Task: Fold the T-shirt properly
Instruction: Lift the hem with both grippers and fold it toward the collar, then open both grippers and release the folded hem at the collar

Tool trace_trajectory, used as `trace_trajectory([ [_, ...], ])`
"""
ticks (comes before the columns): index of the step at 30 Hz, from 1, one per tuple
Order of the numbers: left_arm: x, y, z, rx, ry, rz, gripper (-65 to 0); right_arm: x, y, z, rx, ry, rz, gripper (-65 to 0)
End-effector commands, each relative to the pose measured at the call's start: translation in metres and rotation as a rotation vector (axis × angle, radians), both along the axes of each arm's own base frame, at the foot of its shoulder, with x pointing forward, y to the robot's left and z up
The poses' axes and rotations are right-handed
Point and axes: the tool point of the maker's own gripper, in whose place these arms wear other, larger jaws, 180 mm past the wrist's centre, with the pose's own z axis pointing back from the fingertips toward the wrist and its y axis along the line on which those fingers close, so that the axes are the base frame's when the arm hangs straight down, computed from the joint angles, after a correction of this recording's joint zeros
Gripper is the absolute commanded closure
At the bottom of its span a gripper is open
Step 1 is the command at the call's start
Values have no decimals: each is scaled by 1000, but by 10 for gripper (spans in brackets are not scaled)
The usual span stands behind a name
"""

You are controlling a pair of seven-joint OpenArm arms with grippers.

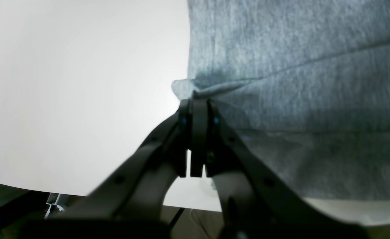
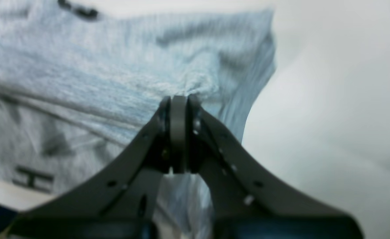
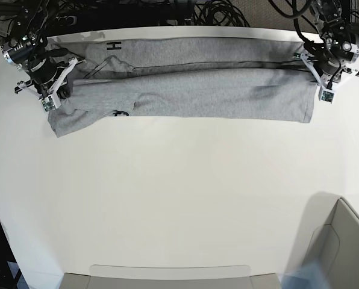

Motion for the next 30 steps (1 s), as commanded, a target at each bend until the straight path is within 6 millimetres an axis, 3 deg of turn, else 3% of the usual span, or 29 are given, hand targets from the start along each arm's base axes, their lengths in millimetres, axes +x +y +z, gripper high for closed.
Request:
trace_trajectory([
  [1,3,8,8,31,-17,3,0,6,-2,9,-9,-38,8,0],
  [13,-11,0,-11,-12,29,24,0,-3,2,-2,17,-5,-3,0],
  [15,-11,2,-11,-11,28,28,-64,-5,2,-3,17,1,-3,0],
  [19,-15,3,-9,-4,25,27,-230,-8,3,-5,19,8,-3,-168],
  [22,-11,3,1,14,-1,18,-250,-7,3,-5,19,6,-3,-240],
  [26,-7,14,23,54,-54,46,-267,-7,3,-5,21,6,-2,-245],
  [30,-15,25,31,63,-88,124,-347,-10,6,-10,21,25,37,-245],
])
